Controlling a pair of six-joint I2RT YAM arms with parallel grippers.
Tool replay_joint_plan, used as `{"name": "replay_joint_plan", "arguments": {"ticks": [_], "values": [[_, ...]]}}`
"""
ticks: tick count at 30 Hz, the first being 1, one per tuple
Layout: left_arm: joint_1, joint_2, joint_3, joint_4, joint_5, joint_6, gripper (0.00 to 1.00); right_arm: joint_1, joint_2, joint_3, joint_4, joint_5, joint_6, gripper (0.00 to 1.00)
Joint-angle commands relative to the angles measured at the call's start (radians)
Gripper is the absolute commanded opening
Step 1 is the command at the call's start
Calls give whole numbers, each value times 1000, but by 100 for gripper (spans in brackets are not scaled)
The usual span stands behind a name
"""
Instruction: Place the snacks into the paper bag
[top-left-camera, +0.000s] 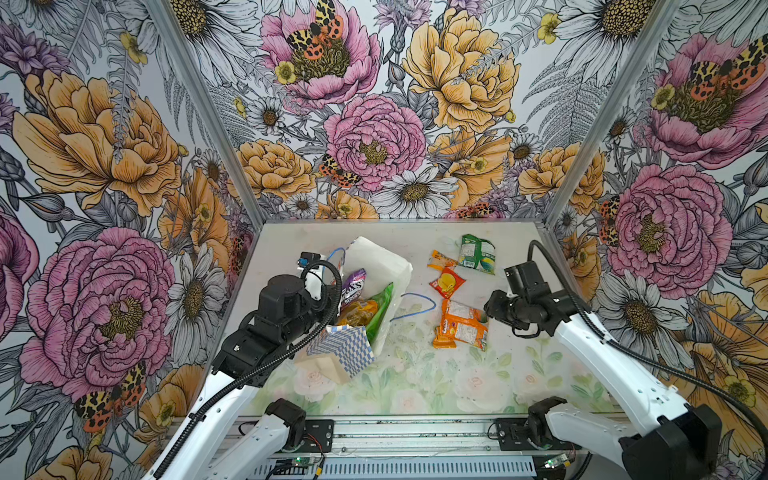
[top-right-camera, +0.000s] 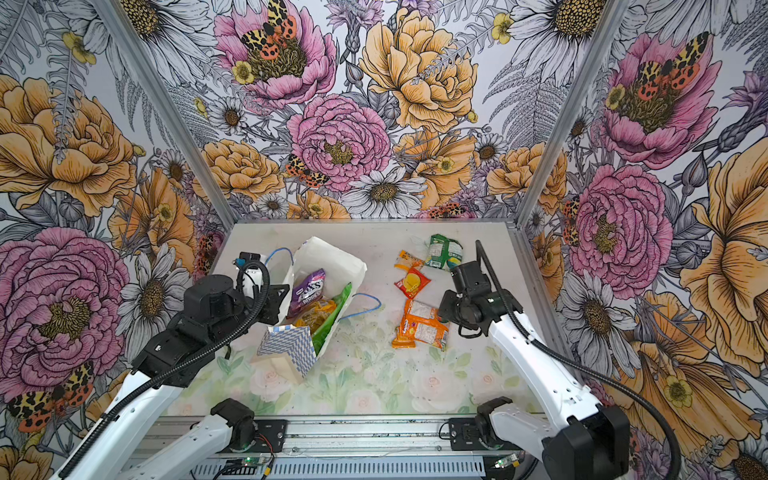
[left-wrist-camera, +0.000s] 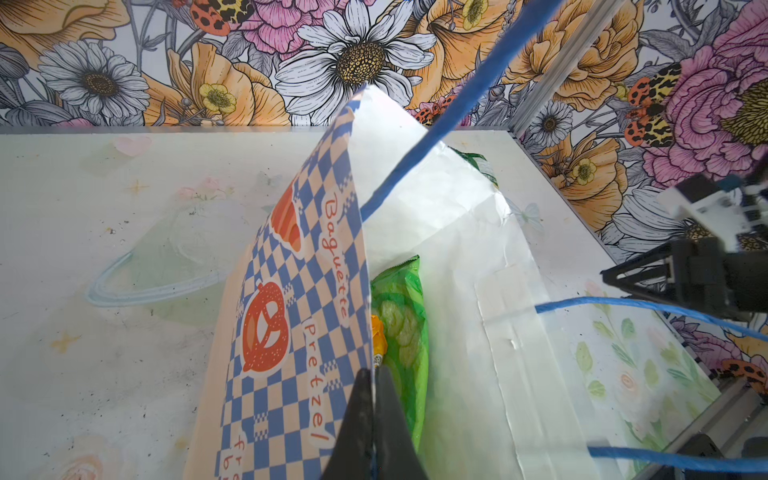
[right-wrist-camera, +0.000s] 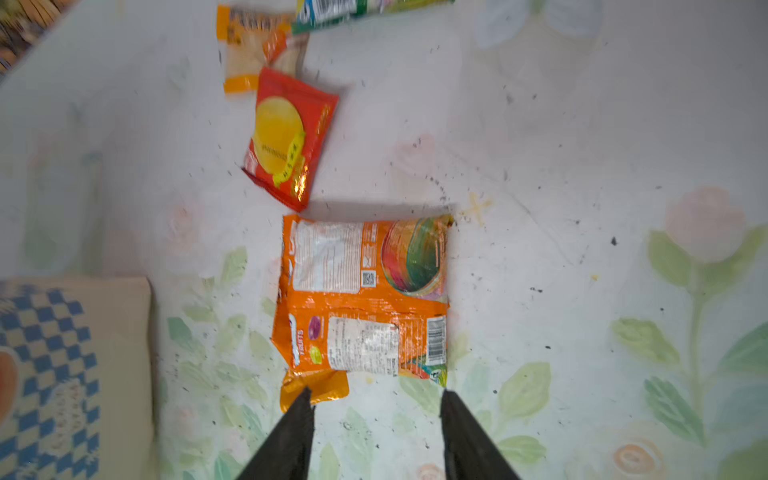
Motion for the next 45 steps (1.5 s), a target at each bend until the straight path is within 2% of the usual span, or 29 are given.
{"name": "replay_joint_plan", "arguments": {"ticks": [1, 6, 17, 24, 31, 35, 40, 45], "values": [[-8, -16, -4, 54, -15, 21, 0, 82, 71, -8, 49, 69, 2, 58], [-9, -29, -6, 54, -33, 21, 0, 182, 212, 64, 91, 106, 38, 61], [-10, -44, -6, 54, -37, 25, 0, 242, 536, 281, 51, 110, 46, 70], [-9, -52, -7, 54, -40, 26, 0, 248, 685, 355, -1, 149, 37, 67], [-10, -52, -7, 54, -41, 26, 0, 247, 749, 329, 1, 173, 33, 55], [-10, -54, -9, 54, -45, 26, 0, 248, 773, 323, 1, 186, 30, 42], [-5, -57, -9, 54, -47, 26, 0, 248, 787, 306, 20, 187, 34, 30], [-5, -55, -10, 54, -47, 26, 0, 248, 763, 272, 55, 166, 45, 11]]}}
